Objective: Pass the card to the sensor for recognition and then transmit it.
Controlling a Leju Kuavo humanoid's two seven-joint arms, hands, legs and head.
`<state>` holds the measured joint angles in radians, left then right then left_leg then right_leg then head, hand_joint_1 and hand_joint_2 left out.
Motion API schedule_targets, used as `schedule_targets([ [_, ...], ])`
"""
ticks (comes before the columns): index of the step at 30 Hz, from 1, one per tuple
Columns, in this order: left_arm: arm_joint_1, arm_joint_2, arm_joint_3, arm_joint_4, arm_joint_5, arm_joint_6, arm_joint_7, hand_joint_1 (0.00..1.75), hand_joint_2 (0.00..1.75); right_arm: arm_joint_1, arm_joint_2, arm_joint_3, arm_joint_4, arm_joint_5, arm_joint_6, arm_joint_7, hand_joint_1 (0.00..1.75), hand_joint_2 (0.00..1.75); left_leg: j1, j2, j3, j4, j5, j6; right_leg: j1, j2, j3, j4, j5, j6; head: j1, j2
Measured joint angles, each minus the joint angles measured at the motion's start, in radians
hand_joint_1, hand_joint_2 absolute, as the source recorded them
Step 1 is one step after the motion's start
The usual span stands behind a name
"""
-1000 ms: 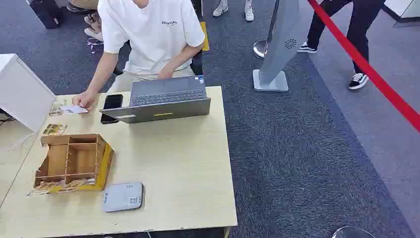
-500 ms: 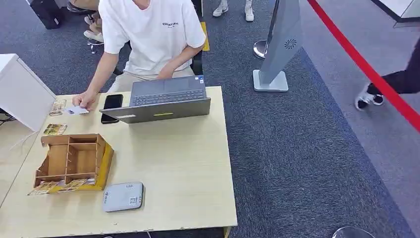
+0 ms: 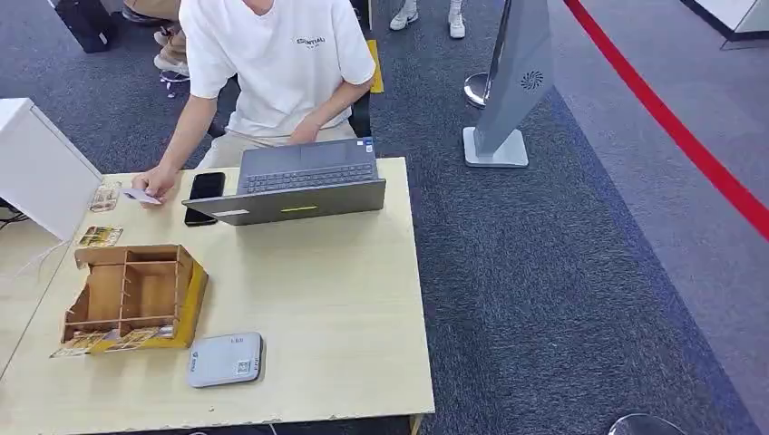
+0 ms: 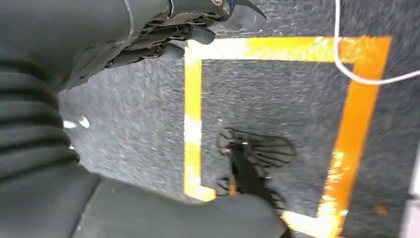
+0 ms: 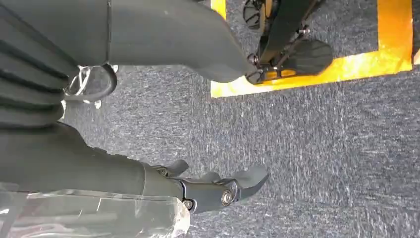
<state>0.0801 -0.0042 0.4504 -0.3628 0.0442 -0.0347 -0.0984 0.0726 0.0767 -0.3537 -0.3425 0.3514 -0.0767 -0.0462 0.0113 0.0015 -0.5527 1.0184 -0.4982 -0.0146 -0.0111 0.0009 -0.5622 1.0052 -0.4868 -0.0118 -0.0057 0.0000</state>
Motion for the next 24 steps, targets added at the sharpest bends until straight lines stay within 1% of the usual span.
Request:
schedule_targets([
  [14,-0.052,-0.003,0.351,0.020,0.029,-0.039,-0.082,0.00,1.75,-0.062,0.073,-0.292,0.053,0.268,-0.058,-0.040,0.00,0.00,0.000,0.000,0.000,0.000,0.000,0.000,0.000,0.000,0.000,0.000,0.000,0.000,0.000,0.000],
  [17,-0.065,-0.006,0.425,0.027,0.035,-0.046,-0.108,0.00,1.75,-0.076,0.088,-0.354,0.065,0.324,-0.072,-0.049,0.00,0.00,0.000,0.000,0.000,0.000,0.000,0.000,0.000,0.000,0.000,0.000,0.000,0.000,0.001,0.000],
  [22,-0.086,-0.017,0.537,0.034,0.048,-0.054,-0.185,0.00,1.75,-0.097,0.109,-0.450,0.084,0.403,-0.092,-0.056,0.00,0.00,0.000,0.000,0.000,0.000,0.000,0.000,0.000,0.000,0.000,0.000,0.000,0.000,0.000,0.000],
  [24,-0.094,-0.028,0.584,0.034,0.056,-0.063,-0.231,0.00,1.75,-0.105,0.120,-0.491,0.091,0.434,-0.096,-0.062,0.00,0.00,0.000,0.000,0.000,0.000,0.000,0.000,0.000,0.000,0.000,0.000,0.000,0.000,0.000,0.000],
])
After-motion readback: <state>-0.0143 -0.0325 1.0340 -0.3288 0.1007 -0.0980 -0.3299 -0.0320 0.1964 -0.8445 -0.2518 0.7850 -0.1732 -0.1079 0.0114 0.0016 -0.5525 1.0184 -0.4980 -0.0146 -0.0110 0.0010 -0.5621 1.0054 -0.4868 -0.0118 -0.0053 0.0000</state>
